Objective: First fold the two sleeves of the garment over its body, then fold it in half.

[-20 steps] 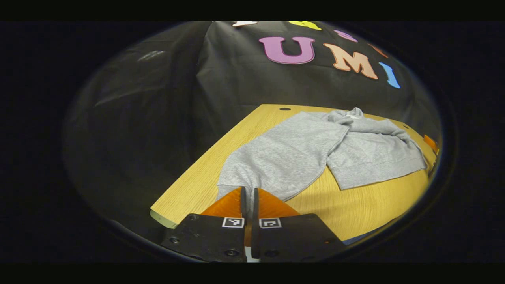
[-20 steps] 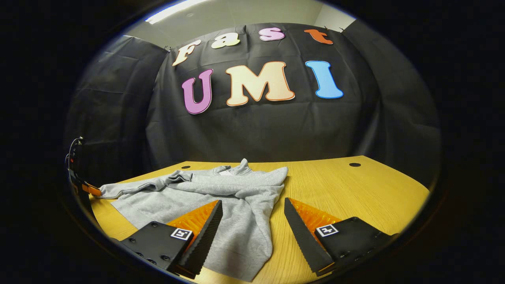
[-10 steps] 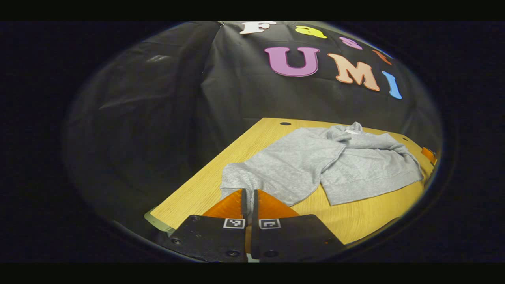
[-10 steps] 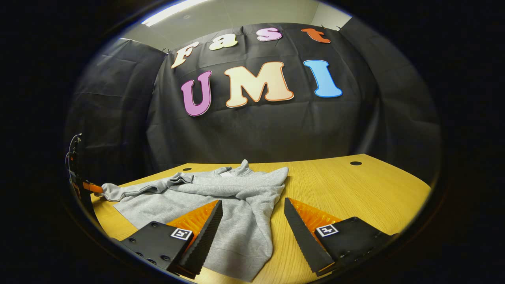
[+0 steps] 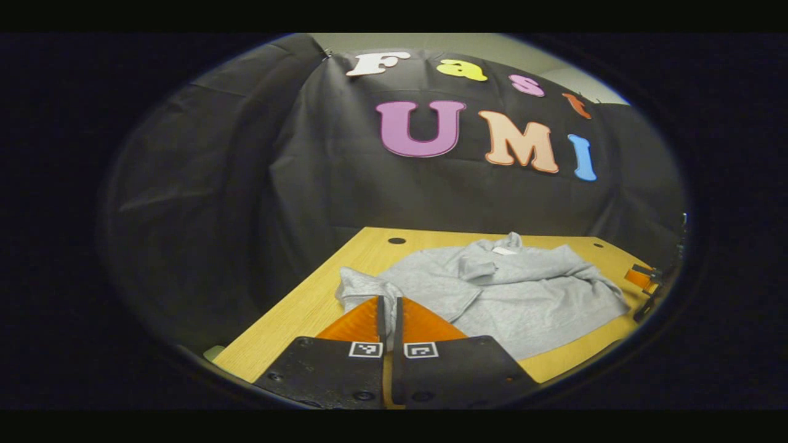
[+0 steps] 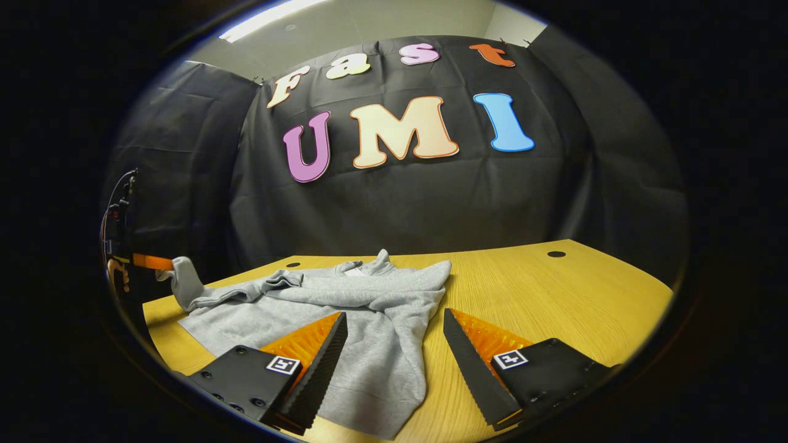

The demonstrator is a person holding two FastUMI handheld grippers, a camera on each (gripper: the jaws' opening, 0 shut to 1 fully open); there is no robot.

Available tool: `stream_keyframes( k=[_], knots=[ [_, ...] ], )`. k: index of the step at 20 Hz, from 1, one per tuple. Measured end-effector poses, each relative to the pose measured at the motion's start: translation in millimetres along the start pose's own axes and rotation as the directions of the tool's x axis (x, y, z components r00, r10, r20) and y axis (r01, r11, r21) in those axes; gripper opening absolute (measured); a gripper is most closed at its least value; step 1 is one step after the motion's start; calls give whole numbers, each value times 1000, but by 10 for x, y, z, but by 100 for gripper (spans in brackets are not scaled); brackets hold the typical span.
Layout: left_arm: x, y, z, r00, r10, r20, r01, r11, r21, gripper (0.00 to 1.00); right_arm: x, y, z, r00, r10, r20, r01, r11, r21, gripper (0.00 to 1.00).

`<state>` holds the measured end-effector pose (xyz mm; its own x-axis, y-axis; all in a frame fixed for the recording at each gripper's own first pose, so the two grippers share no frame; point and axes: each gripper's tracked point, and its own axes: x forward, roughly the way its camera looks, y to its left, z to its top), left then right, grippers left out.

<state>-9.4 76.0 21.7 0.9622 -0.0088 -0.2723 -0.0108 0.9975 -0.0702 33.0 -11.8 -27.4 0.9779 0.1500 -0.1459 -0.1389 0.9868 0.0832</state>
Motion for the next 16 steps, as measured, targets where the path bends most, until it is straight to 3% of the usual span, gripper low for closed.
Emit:
stream_keyframes(
  k=[9,16],
  knots=[
    [731,-1176,514,973,-227,50,225,973,42,0,-6,-29,35,1000,2,20,-3,1000,25,98],
    [1212,-2359,669,906,-423,12,420,903,89,0,-1,-11,49,1000,7,29,-7,1000,21,98]
  ],
)
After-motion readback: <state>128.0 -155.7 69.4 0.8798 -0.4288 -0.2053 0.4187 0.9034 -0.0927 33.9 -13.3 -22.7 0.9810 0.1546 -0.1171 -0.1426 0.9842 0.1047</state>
